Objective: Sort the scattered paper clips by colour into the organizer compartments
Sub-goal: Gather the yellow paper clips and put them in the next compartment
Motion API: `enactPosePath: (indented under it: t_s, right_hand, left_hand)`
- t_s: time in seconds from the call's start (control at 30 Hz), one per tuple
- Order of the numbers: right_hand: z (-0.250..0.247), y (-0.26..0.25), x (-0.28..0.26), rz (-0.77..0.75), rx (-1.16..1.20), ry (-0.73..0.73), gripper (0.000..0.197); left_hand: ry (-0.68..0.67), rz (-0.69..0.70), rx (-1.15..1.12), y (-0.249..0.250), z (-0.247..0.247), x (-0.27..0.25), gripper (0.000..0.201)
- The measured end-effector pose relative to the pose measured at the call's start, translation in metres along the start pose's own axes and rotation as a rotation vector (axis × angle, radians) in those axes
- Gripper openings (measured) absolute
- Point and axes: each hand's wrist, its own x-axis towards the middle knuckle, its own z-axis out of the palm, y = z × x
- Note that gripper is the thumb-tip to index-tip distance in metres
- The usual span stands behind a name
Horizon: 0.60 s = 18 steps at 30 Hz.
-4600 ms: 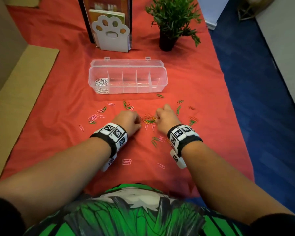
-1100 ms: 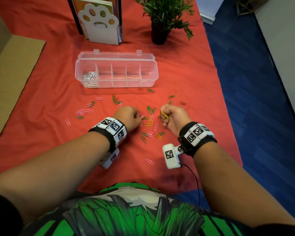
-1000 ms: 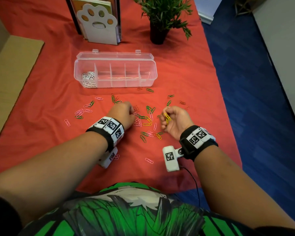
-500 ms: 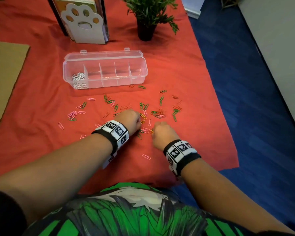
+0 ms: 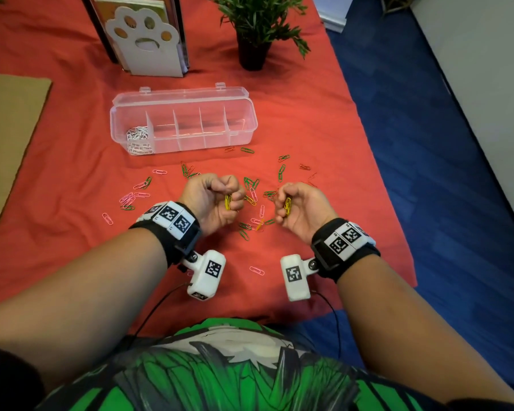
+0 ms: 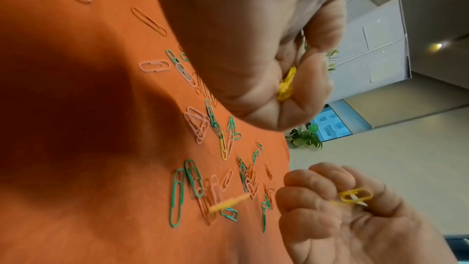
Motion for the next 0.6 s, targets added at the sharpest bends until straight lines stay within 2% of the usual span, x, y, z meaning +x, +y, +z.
enactPosePath:
  t_s: [0.07, 0.1, 0.17, 0.2, 0.27, 0.33, 0.43, 0.5, 0.6]
  right_hand:
    - [0.003, 0.002, 0.005, 0.016, -0.017, 0.047, 0.022]
    - [0.004, 0.003, 0.009, 0.018, -0.064, 0.095, 0.021]
    - [0.004, 0.005, 0.016, -0.005, -0.286, 0.204, 0.02]
    - [0.003, 0.005, 0.018, -0.036, -0.491, 0.245, 0.022]
    - [0.002, 0.008, 0.02, -0.128, -1.043, 0.265, 0.023]
    - [0.003, 0.014, 0.015, -0.166, -1.443, 0.216, 0.015]
    - [0.008, 0.028, 0.004, -0.2, -1.727, 0.166, 0.015]
    - [0.009, 0.039, -0.001, -0.237, -1.867, 0.143, 0.024]
    - [0.009, 0.048, -0.002, -0.267, -1.982, 0.183, 0.032]
  left_hand:
    - [0.149, 0.002, 0.082, -0.003, -0.001, 0.009, 0.006]
    - [0.269, 0.011, 0.224, -0.005, -0.003, 0.015, 0.015]
    - [0.454, 0.087, 0.702, -0.012, -0.007, 0.027, 0.03]
    - [0.487, 0.143, 0.942, -0.015, -0.009, 0.031, 0.029]
    - [0.425, 0.209, 1.32, -0.02, -0.012, 0.036, 0.016]
    - [0.373, 0.221, 1.66, -0.02, -0.01, 0.037, 0.02]
    - [0.333, 0.208, 1.886, -0.02, -0.008, 0.04, 0.032]
    - [0.315, 0.203, 1.931, -0.023, -0.008, 0.042, 0.028]
    - [0.303, 0.183, 1.964, -0.025, -0.006, 0.043, 0.021]
